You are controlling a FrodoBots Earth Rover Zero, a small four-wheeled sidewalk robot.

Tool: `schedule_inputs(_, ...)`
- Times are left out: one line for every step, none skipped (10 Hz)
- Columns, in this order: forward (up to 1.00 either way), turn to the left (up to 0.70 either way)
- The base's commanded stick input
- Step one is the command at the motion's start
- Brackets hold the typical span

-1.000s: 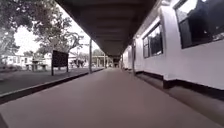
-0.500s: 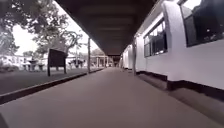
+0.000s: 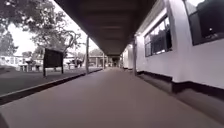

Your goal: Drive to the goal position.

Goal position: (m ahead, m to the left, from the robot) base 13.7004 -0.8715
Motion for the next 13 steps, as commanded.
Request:
schedule_inputs(0.70, 0.00)
schedule_inputs(0.70, 0.00)
schedule_inputs(0.70, 0.00)
schedule_inputs(0.70, 0.00)
schedule_inputs(0.70, 0.00)
schedule_inputs(0.70, 0.00)
schedule_inputs(0.70, 0.00)
schedule_inputs(0.70, 0.00)
schedule_inputs(0.70, 0.00)
schedule_inputs(0.57, 0.00)
schedule_inputs(0.50, 0.00)
schedule_inputs(0.50, 0.00)
schedule_inputs(0.50, 0.00)
